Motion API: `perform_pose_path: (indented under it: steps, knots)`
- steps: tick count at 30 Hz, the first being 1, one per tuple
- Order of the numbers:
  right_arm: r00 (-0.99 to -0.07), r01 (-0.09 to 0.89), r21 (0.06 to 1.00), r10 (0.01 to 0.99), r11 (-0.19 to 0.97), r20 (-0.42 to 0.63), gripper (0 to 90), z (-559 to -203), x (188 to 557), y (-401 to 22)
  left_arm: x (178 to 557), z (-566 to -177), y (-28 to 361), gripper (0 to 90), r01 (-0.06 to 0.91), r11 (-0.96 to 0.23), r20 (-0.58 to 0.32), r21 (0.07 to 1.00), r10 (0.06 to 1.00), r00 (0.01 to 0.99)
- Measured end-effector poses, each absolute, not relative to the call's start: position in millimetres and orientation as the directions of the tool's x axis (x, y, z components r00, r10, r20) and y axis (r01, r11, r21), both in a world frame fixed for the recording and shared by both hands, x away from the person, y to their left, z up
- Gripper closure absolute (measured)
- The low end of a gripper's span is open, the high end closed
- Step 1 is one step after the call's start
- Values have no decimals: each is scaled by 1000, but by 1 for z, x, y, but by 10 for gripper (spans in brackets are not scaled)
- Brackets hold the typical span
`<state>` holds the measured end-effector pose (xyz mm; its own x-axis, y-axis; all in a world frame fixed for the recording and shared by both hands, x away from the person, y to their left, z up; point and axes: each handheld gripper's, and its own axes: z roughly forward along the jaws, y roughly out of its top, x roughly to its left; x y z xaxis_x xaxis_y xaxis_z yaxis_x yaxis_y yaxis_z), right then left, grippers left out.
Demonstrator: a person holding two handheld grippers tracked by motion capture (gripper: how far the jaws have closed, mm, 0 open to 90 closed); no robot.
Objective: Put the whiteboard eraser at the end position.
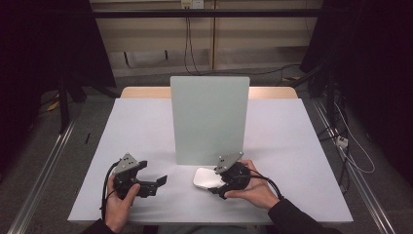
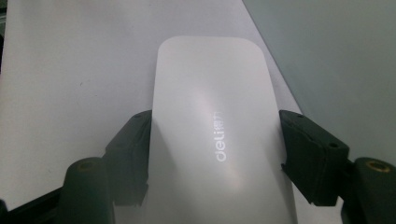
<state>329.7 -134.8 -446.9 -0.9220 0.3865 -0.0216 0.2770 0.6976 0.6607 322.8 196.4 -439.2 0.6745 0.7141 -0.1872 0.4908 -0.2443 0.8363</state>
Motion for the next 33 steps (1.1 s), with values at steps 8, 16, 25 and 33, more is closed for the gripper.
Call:
perform_pose_path:
  steps: [8, 16, 25, 33]
  knots:
    - [-919, 284, 665, 393, 690, -15, 297, -447, 330, -136, 323, -439, 196, 40, 492, -247, -188, 835, 713, 675]
    - [-914, 306, 671, 406, 675, 8, 238, -448, 330, -136, 322, -439, 197, 40, 494, -239, -188, 836, 721, 667]
    - [-902, 323, 680, 432, 658, 10, 144, -447, 331, -137, 323, -440, 197, 40, 496, -241, -188, 834, 721, 667]
    - [-885, 332, 712, 465, 619, 8, 103, -443, 331, -139, 323, -440, 198, 40, 496, -237, -189, 835, 724, 663]
